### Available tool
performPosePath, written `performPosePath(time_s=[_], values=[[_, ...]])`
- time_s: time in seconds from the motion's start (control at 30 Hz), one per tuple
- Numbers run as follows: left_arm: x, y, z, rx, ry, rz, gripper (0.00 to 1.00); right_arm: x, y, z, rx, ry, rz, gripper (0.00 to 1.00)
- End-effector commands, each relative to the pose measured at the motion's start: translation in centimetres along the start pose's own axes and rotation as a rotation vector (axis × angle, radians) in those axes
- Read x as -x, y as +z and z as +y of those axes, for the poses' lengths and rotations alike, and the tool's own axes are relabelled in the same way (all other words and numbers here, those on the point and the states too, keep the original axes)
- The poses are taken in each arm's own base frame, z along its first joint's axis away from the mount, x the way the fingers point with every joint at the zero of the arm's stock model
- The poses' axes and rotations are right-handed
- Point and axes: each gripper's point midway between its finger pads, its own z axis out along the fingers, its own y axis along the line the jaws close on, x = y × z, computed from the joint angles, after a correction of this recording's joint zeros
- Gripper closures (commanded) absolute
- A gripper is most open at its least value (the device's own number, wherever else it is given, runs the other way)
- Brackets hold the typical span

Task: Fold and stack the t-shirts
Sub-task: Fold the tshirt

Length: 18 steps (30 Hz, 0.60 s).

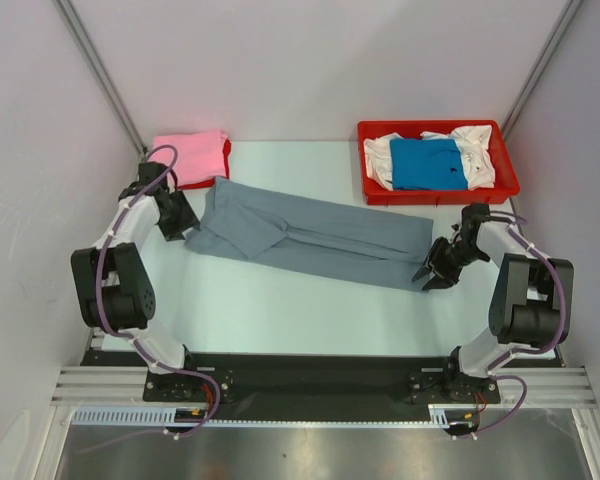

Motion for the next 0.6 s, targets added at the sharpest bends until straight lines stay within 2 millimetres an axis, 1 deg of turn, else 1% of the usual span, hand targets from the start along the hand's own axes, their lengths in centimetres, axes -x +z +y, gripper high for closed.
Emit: performPosePath(time_s=[0.0,0.1,0.13,0.2,0.23,0.27,0.37,0.47,0.5,0.57], values=[[1.2,0.1,1.0,0.028,0.012,-0.021,0.47,0.1,-0.8,0.0,0.016,0.011,-0.052,0.57],[0.9,1.1,1.6,0.053,0.003,0.005,0.47,-0.2,-0.6,-0.4,0.013,0.043,-0.057,0.55],[0.8,1.7,1.7,0.062,0.0,0.017,0.47,-0.6,-0.3,-0.7,0.01,0.07,-0.047,0.55],[1.0,2.1,1.7,0.063,0.001,0.023,0.48,-0.6,-0.1,-0.7,0.028,0.091,-0.054,0.54],[0.6,2.5,1.9,0.072,0.002,0.041,0.48,-0.7,0.0,-0.9,0.035,0.108,-0.057,0.54],[0.8,2.7,2.0,0.079,0.005,0.04,0.48,-0.7,0.2,-1.0,0.038,0.12,-0.056,0.54],[0.3,3.2,2.5,0.094,0.002,0.062,0.48,-0.8,0.5,-1.9,0.014,0.148,-0.063,0.54],[-0.2,3.2,2.9,0.1,-0.004,0.073,0.47,-0.2,0.4,-2.6,0.012,0.176,-0.086,0.54],[-0.1,3.2,3.4,0.127,-0.004,0.061,0.47,0.0,0.5,-2.7,0.01,0.181,-0.087,0.54],[0.1,3.4,3.5,0.123,-0.007,0.054,0.47,0.5,0.5,-3.0,0.008,0.188,-0.096,0.54]])
